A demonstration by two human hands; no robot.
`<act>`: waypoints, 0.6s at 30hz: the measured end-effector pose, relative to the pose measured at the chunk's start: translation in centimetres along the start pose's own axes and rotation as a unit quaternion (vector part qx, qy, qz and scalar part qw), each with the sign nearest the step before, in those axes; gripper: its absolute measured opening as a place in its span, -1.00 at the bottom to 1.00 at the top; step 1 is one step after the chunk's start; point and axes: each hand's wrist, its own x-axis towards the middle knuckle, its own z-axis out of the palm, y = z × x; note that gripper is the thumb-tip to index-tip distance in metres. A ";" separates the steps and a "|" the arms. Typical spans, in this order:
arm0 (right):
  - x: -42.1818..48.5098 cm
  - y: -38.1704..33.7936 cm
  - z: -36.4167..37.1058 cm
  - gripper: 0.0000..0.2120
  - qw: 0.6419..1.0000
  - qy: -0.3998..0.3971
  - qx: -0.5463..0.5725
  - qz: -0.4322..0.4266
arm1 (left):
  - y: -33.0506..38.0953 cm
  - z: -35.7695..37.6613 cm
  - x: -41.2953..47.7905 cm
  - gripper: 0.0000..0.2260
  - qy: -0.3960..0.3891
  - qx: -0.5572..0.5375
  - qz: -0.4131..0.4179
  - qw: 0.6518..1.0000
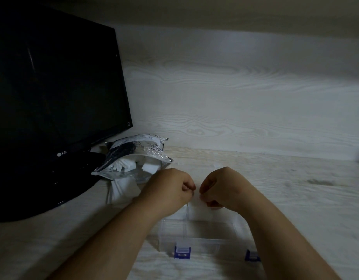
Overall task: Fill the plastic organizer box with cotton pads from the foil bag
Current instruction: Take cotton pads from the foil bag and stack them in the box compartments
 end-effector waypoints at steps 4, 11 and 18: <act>0.3 0.2 0.2 -0.88 0.999 -0.004 -0.048 -0.010 | -0.2 0.1 0.1 -0.84 -0.003 0.055 0.019 0.998; 0.3 0.4 0.3 -0.86 0.998 0.000 -0.063 -0.015 | 0.0 -0.1 0.1 -0.85 -0.042 0.063 -0.013 0.997; 0.6 0.2 0.9 -0.86 0.994 -0.015 -0.111 -0.010 | 0.1 0.0 0.3 -0.86 -0.027 0.077 -0.005 0.997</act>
